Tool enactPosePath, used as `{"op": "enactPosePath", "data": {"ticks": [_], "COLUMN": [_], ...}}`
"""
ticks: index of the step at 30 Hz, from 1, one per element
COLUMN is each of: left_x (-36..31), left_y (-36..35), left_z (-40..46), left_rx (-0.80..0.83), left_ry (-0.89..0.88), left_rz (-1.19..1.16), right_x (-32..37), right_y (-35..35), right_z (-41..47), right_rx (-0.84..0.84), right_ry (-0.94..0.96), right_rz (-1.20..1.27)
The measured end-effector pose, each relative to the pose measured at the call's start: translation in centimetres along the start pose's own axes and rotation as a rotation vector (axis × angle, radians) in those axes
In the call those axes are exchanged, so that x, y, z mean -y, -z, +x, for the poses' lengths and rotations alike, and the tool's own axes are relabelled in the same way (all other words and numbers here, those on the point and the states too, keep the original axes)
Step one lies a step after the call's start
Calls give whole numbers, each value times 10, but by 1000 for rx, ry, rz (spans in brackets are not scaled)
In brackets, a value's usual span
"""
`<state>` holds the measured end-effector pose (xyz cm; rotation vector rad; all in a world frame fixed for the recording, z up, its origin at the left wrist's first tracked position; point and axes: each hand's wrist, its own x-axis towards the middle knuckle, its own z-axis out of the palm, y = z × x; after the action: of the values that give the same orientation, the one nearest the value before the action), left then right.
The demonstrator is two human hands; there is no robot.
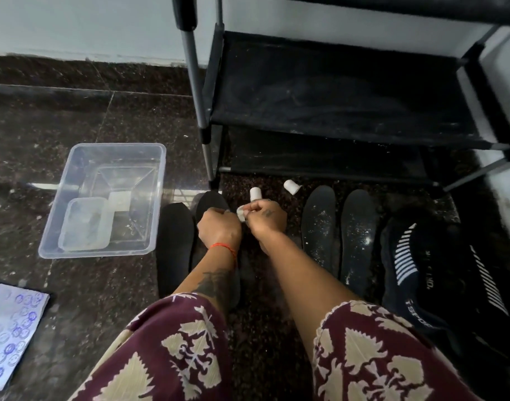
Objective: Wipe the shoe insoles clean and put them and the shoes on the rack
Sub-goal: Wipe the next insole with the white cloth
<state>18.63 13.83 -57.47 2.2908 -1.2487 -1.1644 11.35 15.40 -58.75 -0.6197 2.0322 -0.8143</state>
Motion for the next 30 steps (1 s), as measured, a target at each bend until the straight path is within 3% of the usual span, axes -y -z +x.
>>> {"op": "enactPosePath", "data": {"ticks": [3,8,11,17,25,30], "left_x": [-12,-19,-11,6,5,1], "left_y": [-22,-68,-93,-121,-127,-99], "left_z": [-24,-61,-72,-67,-71,-89], "left_rx": [79,254,352,379,382,425], "left_ry": [-62,-137,-140,-84,-97,-85], "left_rz": [-4,53,110,179,209,148], "right_x": [-12,-63,-93,-113,-110,-97], "right_y": [41,101,117,105,110,136], "right_z": [-3,-4,6,27,22,-3], "right_rx": [-125,-301,-371,-364,-400,-286], "right_ry": [-9,-141,-259,-344,-447,-489], "right_rz": [44,351,289,181,391,465]}}
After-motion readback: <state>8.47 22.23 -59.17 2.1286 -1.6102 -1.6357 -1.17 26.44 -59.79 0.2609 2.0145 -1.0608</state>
